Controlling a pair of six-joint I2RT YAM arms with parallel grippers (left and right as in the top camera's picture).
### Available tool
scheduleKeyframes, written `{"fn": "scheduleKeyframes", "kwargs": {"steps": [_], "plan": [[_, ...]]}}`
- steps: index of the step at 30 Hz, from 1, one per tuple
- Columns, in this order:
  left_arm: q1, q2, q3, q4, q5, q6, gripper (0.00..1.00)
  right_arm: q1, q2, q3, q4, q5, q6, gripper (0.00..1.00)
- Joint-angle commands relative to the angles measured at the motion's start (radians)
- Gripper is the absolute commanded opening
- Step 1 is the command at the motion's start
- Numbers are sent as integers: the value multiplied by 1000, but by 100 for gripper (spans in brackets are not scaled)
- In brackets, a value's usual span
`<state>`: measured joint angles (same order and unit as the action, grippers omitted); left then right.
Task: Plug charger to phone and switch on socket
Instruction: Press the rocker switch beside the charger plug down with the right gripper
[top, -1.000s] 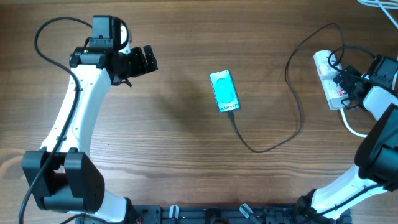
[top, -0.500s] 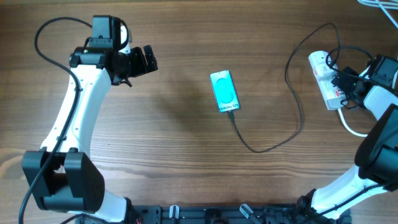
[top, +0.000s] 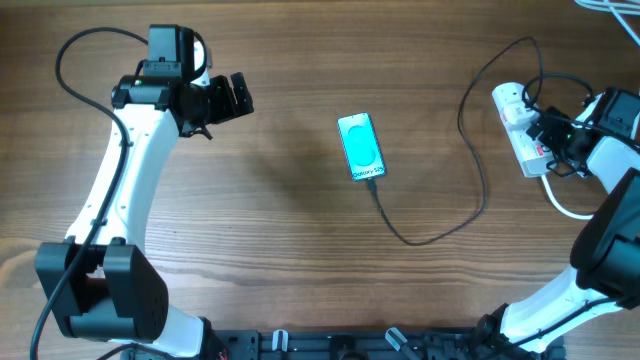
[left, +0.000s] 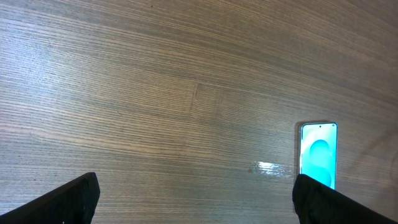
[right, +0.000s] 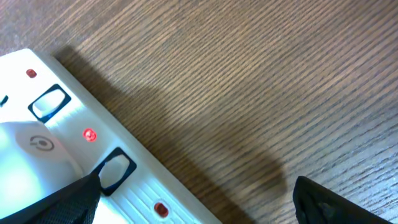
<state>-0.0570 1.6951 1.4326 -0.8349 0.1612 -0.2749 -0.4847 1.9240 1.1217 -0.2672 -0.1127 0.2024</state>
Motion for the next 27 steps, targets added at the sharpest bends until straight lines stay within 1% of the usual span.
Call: {"fn": "scheduleKeyframes", "kwargs": {"steps": [1, 6, 8, 10, 11, 13, 16, 17, 18, 19, 21, 22, 23, 24, 26, 27], "plan": [[3, -21, 7, 0, -6, 6, 100, 16, 34, -33, -48, 29, -56, 99], [3, -21, 7, 0, -6, 6, 100, 15, 34, -16, -58, 50, -43, 99], [3, -21, 7, 0, -6, 6, 100, 13, 31, 50, -125, 72, -45, 100], [3, -21, 7, 0, -6, 6, 100, 13, 6, 152, -232, 140, -45, 100], [3, -21, 7, 0, -6, 6, 100, 13, -7, 187, -270, 140, -45, 100], [3, -21, 7, 0, -6, 6, 100, 13, -46, 211, -305, 138, -45, 99], [3, -21, 7, 0, -6, 6, 100, 13, -64, 211, -332, 88, -45, 88], [3, -21, 7, 0, -6, 6, 100, 14, -64, 211, -367, 47, -45, 80], [3, -21, 7, 0, -6, 6, 100, 15, -64, 211, -373, 26, -46, 79], [3, -21, 7, 0, -6, 6, 100, 15, -64, 211, -382, 26, -46, 72], [3, -21, 7, 0, -6, 6, 100, 15, -64, 211, -422, 24, -49, 38], [3, -21, 7, 0, -6, 6, 100, 16, -64, 210, -435, 21, -50, 26], [3, -21, 7, 0, -6, 6, 100, 17, -64, 209, -442, 10, -62, 21], [3, -21, 7, 0, -6, 6, 100, 17, -64, 209, -445, -71, -129, 18], [3, -21, 7, 0, -6, 6, 100, 17, -63, 209, -446, -160, -182, 13], [3, -21, 7, 0, -6, 6, 100, 17, -63, 209, -449, -180, -184, 13]]}}
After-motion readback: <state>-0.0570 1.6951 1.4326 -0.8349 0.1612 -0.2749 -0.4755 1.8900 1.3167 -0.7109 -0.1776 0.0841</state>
